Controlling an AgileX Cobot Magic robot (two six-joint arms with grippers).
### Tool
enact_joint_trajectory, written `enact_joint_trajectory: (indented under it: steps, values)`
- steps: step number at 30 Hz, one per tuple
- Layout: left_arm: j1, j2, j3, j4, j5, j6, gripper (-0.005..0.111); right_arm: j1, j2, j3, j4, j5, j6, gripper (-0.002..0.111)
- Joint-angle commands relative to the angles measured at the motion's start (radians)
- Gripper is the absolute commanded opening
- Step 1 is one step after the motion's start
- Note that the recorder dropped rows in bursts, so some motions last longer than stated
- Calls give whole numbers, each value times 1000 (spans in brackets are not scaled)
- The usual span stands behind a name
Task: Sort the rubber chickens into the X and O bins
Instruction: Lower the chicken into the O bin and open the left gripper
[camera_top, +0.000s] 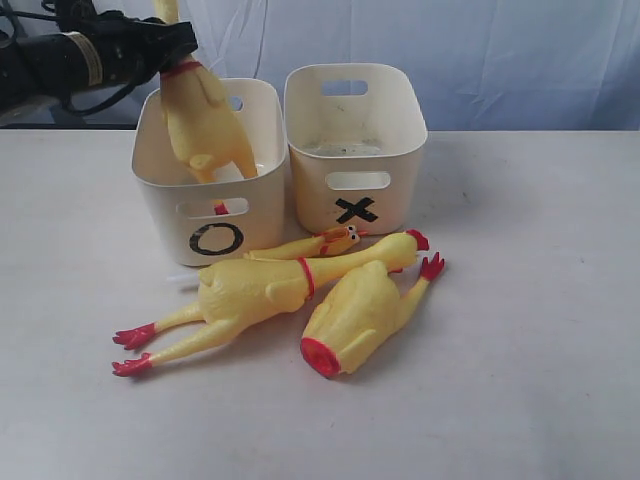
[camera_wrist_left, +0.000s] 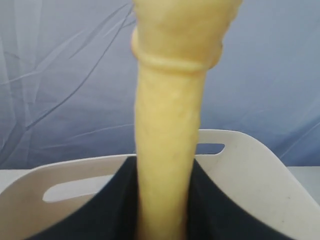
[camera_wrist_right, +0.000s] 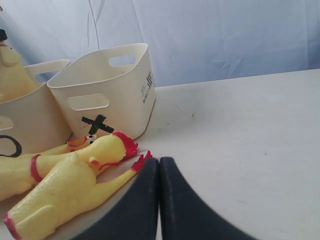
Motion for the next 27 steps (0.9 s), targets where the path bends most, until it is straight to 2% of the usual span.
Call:
enact_joint_trajectory:
  steps: [1,10,13,18,24,27]
  values:
    - [-22,35,-2,-52,-15,-5,0,2,-5,2,-1,-8,-2,-1]
    - [-25,90,-2,-54,-25,-4,0,2,-5,2,4,-8,-2,-1]
    - [-25,94,-2,-57,-25,0,3,2,-5,2,12,-6,-2,-1]
    - [-25,94,-2,-57,-21,0,22,2,-5,2,12,-6,-2,-1]
    - [-25,94,-2,-75,-25,0,54,2,-5,2,12,-6,-2,-1]
    - [-25,92,-2,-73,-30,0,62,2,-5,2,12,-6,-2,-1]
